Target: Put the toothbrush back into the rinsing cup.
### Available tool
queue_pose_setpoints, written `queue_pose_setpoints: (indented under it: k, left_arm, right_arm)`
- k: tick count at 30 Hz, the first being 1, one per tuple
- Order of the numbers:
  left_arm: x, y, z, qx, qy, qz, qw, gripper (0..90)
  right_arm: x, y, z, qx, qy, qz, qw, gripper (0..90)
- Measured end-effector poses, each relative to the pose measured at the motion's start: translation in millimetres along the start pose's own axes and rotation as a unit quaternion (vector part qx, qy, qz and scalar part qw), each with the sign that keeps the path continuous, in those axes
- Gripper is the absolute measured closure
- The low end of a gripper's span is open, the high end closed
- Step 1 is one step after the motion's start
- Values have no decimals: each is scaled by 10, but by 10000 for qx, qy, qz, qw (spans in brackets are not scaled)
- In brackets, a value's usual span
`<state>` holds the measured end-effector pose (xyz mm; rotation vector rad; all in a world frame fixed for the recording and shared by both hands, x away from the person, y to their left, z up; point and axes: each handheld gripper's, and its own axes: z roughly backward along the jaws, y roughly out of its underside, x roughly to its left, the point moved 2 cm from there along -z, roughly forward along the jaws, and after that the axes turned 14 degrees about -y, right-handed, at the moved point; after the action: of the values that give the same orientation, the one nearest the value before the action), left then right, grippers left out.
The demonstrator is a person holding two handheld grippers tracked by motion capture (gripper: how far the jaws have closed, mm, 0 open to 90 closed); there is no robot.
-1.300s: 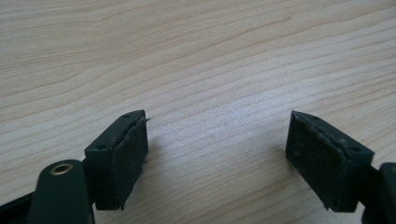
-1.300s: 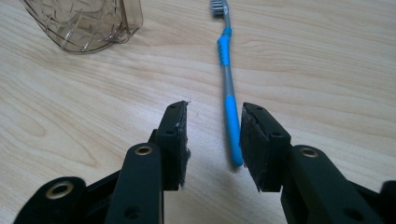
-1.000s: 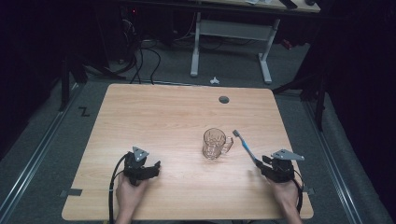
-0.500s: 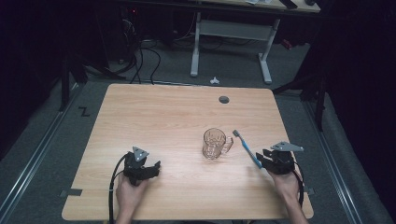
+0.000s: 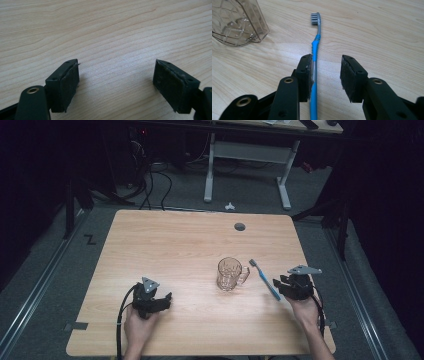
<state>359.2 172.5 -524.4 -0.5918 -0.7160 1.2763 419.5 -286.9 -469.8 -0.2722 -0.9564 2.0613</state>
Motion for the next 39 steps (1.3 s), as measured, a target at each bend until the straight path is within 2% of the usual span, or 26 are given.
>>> queue_pose_setpoints:
  k: [19,31,39]
  left_arm:
    - [0,0,0,1,0,1,10000,216]
    - [1,0,0,4,0,-7,10000,216]
    - [1,0,0,4,1,-4,10000,216]
  right_arm:
    - [-64,-203,-90,155,2,58,9999,623]
    - [-164,-221,-171,325,-112,-145,9993,631]
    - [-159,-336,-193,389,-124,-82,9991,632]
